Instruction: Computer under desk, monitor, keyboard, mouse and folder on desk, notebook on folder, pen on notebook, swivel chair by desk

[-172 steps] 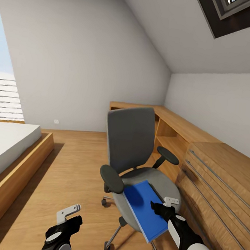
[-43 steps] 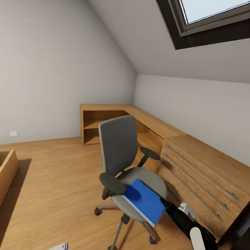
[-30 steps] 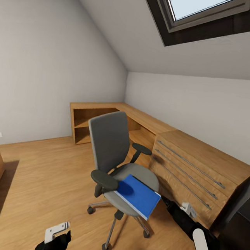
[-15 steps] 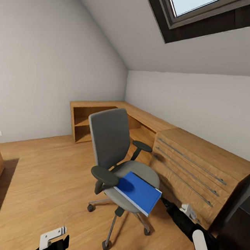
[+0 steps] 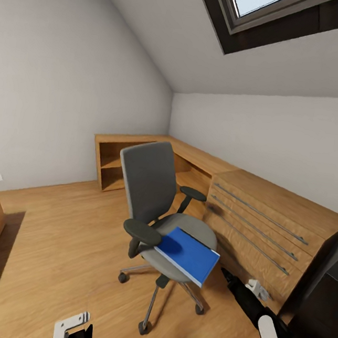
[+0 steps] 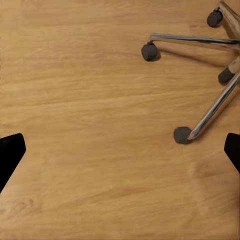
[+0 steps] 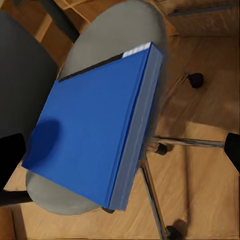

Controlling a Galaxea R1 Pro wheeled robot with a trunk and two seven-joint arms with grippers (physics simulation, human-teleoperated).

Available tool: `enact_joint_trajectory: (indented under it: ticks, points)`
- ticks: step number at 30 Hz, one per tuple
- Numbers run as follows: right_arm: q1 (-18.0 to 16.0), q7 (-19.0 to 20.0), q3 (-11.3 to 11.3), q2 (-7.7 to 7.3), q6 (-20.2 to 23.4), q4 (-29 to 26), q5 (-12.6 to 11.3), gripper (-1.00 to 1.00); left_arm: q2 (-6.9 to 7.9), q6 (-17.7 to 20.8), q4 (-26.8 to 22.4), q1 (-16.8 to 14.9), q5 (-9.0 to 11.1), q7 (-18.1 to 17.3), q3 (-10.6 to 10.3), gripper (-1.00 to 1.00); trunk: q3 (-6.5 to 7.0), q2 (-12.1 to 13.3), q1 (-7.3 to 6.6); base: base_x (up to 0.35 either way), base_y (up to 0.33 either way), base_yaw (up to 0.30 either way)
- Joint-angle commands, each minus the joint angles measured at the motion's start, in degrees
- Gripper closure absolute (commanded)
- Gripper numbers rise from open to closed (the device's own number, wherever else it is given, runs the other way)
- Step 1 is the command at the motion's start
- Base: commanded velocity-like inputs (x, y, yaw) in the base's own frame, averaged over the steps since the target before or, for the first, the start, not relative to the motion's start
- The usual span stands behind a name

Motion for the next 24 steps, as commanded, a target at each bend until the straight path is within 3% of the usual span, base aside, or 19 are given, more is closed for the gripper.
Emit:
enact_joint_trajectory:
  ticks: [1, 4, 8, 9, 11, 12, 24]
  points:
    - [-0.05, 0.2, -0.29, -0.04, 0.07, 1.12, -1.29, -1.0, 0.05, 0.16, -0.02, -0.02, 0.26, 0.38, -0.12, -1.0, -0.23, -0.44, 0.22, 0.0, 0.0, 0.0]
    - [-0.07, 0.29, -0.81, -0.29, -0.21, 2.71, -4.33, -1.0, 0.04, 0.16, 0.09, -0.02, 0.26, 0.38, -0.13, -1.0, -0.77, -1.64, 0.88, 0.0, 0.0, 0.0]
    - [-0.17, 0.38, -1.09, -2.48, -0.12, 6.27, -10.8, -1.0, -0.02, 0.16, 0.24, -0.02, 0.25, 0.38, -0.18, -1.0, -1.49, -3.25, 1.76, 0.0, 0.0, 0.0]
    - [-0.27, 0.51, -1.14, -3.49, -0.01, 8.34, -14.01, -1.0, -0.01, 0.16, 0.27, -0.02, 0.25, 0.38, -0.18, -1.0, -1.67, -3.65, 1.98, 0.0, 0.0, 0.0]
    - [-0.35, 0.59, -1.17, -4.13, 0.18, 9.99, -16.91, -1.0, -0.01, 0.16, 0.31, -0.02, 0.25, 0.38, -0.2, -1.0, -2.02, -4.45, 2.42, 0.0, 0.0, 0.0]
    - [-0.41, 0.65, -1.19, -4.62, 0.46, 11.24, -20.04, -1.0, -0.06, 0.16, 1.1, -0.02, 0.24, 0.38, -0.24, -1.0, -2.2, -4.85, 2.64, 0.0, 0.0, 0.0]
    - [-0.44, 2.29, -1.2, -4.84, 5.73, 11.69, -22.14, -1.0, -0.22, 0.16, 3.27, -0.02, 0.0, 0.35, -0.31, -1.0, -4.36, -9.67, 5.27, 0.0, 0.0, 0.0]
